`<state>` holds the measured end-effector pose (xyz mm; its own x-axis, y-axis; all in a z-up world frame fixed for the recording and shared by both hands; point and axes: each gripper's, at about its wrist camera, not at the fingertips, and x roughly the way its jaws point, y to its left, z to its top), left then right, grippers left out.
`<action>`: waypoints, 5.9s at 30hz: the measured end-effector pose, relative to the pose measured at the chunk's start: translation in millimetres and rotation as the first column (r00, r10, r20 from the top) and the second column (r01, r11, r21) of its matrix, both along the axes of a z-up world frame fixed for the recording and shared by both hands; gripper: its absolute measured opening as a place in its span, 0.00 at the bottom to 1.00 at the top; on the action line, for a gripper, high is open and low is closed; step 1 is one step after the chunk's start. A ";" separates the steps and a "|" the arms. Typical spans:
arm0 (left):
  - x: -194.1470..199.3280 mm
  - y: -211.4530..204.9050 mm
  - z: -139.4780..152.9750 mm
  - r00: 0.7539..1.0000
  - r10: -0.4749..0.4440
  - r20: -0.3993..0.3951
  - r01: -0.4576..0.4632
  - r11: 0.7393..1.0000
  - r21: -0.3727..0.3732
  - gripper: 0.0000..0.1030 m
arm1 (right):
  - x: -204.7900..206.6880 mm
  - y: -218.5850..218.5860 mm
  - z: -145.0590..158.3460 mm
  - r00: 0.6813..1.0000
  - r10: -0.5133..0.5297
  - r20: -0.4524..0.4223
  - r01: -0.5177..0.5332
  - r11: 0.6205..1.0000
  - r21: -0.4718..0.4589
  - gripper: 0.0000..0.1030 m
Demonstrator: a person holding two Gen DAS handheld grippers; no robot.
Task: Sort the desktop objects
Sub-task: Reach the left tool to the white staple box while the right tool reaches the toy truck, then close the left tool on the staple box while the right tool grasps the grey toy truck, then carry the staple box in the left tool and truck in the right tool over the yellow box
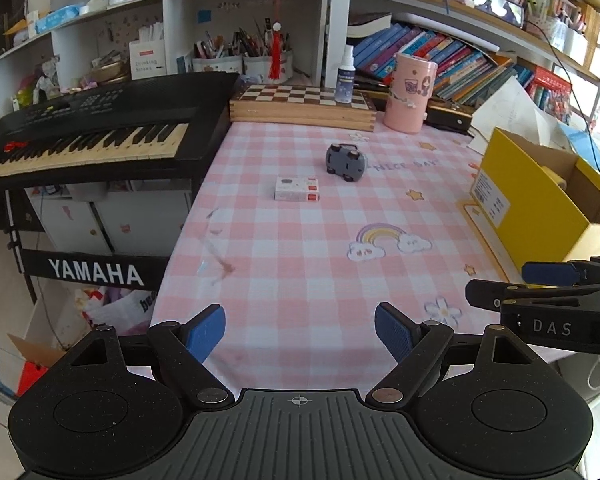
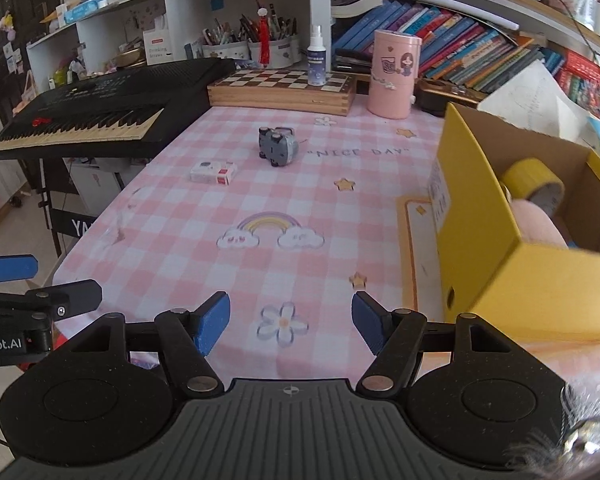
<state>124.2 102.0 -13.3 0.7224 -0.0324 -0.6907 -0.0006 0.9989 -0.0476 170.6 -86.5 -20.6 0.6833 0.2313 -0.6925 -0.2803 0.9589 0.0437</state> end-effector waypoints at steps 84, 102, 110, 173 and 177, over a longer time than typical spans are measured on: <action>110.1 1.0 16.0 0.994 0.036 0.102 -0.026 0.995 -0.100 0.51 | 155.8 18.2 30.8 0.986 0.163 0.040 -0.166 0.983 0.083 0.41; -1.0 3.2 39.3 0.986 -0.033 0.162 0.056 0.988 -0.143 0.51 | 11.0 -5.9 41.2 0.997 0.058 0.047 -0.061 0.995 0.074 0.41; -40.8 1.9 36.0 0.985 -0.088 0.150 0.110 0.983 -0.150 0.51 | -45.3 -9.0 33.0 1.000 -0.001 0.021 -0.001 0.997 0.080 0.41; 12.7 -252.5 38.0 0.845 -0.506 0.174 0.525 0.847 -0.085 0.51 | -64.5 -261.6 40.2 0.919 -0.390 0.052 0.386 0.920 0.073 0.41; 28.9 -271.1 44.4 0.851 -0.486 0.199 0.507 0.859 -0.067 0.51 | -45.8 -279.2 49.6 0.926 -0.368 0.088 0.361 0.929 0.078 0.41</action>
<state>153.1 -169.1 31.1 0.6939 -0.4886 -0.5290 0.5126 0.8511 -0.1137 124.8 -365.7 29.0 0.7926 -0.0085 -0.6096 0.0823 0.9923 0.0931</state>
